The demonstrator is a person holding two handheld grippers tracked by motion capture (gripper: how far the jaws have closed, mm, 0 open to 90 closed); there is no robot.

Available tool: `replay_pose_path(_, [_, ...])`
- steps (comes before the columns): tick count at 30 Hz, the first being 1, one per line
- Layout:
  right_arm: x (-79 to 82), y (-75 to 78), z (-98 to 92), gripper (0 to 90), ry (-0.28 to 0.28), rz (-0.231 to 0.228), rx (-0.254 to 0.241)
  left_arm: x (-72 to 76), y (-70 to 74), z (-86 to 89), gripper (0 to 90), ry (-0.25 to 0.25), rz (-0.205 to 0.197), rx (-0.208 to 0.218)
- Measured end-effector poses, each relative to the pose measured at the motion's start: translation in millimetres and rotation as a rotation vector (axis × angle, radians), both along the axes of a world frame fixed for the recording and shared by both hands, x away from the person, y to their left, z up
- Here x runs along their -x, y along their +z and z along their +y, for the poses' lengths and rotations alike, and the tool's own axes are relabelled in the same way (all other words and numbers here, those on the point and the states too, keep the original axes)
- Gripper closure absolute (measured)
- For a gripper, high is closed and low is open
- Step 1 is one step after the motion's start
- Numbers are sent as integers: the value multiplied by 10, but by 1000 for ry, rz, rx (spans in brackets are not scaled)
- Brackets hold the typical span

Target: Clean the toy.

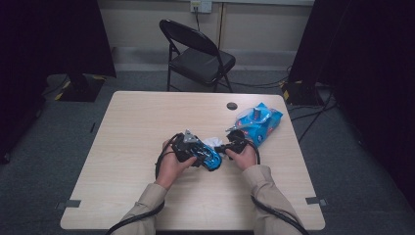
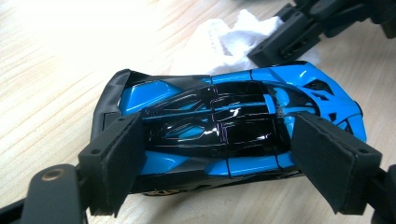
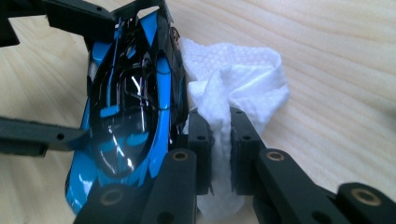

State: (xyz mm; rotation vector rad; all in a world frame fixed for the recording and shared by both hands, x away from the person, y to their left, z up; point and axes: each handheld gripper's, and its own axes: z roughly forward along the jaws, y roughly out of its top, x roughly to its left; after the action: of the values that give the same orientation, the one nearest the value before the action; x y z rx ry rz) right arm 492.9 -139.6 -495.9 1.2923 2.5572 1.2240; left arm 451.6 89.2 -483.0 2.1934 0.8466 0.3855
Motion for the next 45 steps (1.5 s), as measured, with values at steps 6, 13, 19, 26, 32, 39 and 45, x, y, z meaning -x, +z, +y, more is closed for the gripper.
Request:
replay_pose_path(6, [72,-15,-105,820,-11,2,-22,-2,3,-8,177,0,1,-1])
replay_pose_path(13, [156,-2,-215,821,6,5,-8,-8,13,-11,177,-1,8,-11])
replay_pose_path(19, [257,9,-293,822,35,18,-1,-7,12,-10,177,0,8,-11])
replay_pose_path(26, [298,102,-381,822,26,16,-15,-6,12,-10,177,1,8,-11])
replay_pose_path(32, [218,280,-335,822,-6,-42,-18,-9,13,-12,177,1,9,-10])
replay_pose_path(39, [12,506,-94,822,-40,-109,-42,-7,12,-12,177,1,9,-8])
replay_pose_path(45, [-164,517,179,821,-48,-117,-29,-9,11,-8,175,-1,9,-9])
